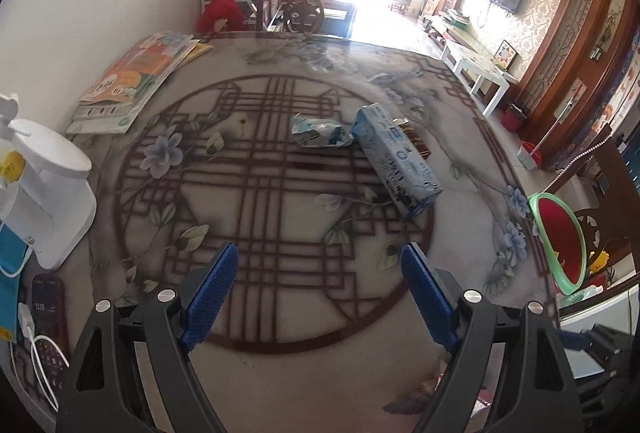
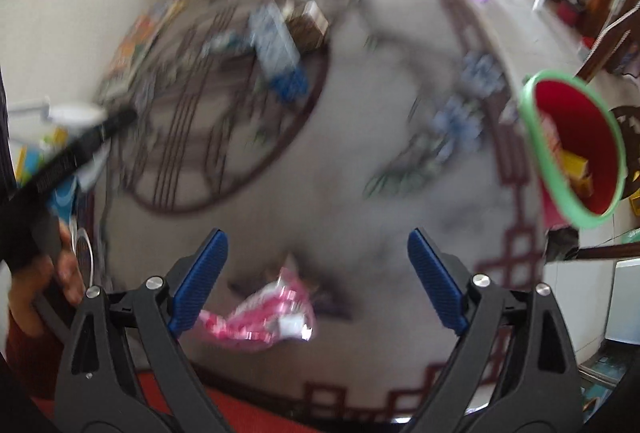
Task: Collect trash
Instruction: 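Move both open tools back over the table toward the pink wrapper, then grasp the blue-white toothpaste box with the left tool while the right tool grasps the pink wrapper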
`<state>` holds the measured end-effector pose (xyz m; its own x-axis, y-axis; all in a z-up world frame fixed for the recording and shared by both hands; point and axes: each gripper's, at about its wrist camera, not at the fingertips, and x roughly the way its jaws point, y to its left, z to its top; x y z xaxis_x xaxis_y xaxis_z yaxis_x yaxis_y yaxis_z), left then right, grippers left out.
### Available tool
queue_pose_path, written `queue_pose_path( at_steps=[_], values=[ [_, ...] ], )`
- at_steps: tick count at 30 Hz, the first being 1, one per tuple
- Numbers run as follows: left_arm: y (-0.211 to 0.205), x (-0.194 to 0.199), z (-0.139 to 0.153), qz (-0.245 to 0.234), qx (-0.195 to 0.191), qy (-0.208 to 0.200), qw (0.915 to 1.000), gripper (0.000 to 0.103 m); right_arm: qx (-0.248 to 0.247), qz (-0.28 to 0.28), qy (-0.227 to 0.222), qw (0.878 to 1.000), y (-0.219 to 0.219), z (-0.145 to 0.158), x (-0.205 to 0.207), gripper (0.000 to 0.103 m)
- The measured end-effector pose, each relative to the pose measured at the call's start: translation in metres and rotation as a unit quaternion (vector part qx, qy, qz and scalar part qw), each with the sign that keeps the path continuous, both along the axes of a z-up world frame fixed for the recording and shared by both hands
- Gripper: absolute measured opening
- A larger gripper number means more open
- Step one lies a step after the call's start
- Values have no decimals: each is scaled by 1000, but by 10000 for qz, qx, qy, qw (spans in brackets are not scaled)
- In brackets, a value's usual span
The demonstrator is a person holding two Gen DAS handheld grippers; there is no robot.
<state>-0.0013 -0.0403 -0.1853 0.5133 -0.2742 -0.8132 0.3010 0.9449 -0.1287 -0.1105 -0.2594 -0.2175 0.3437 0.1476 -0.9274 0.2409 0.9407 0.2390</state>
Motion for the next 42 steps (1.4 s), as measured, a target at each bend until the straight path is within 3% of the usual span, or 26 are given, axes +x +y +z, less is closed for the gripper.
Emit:
queue_pose_path(
  at_steps=[3,6,10,13,14,15,17,20,27,30,34,35,38,42],
  values=[
    [12,3,-7,113,46,80,9999,80,209,395,510,9977,25,-29,-10,90],
    [16,7,-10,154,47,104,9998,80,468,974,510,9928,50,-33,-19,90],
    [13,12,-10,116,49,74,9999,80,-432,2313,511,9706,105,-40,-26,90],
    [7,15,-8,105,-16,76,9999,80,-887,2830,467,9539,128,-54,-24,88],
    [4,17,-7,97,-47,79,9999,80,-990,2920,511,9499,134,-61,-23,79],
    [2,18,-7,89,-69,84,9999,80,-993,2932,573,9491,135,-66,-20,56],
    [-7,23,-7,36,-133,113,9998,80,-992,2837,684,9513,131,-71,-12,42],
    [-29,33,-7,-147,-209,87,9996,80,-817,2467,451,9646,111,-56,-5,36],
    [-102,79,-33,-433,-209,186,9987,80,-787,951,-249,9920,31,-4,13,36],
    [-128,105,-53,-314,-199,417,9984,80,-757,295,-468,9956,-2,11,16,36],
    [-150,131,-75,-165,-136,724,9972,78,-665,-69,-521,9964,-25,15,25,36],
    [-154,135,-80,-159,-105,789,9967,75,-626,-105,-509,9967,-30,16,24,36],
    [-157,141,-90,-143,-235,998,9946,52,-528,-139,-454,9975,-34,10,29,36],
    [-148,140,-88,-166,-330,981,9945,34,-391,-105,-373,9985,-30,0,33,36]
  ],
)
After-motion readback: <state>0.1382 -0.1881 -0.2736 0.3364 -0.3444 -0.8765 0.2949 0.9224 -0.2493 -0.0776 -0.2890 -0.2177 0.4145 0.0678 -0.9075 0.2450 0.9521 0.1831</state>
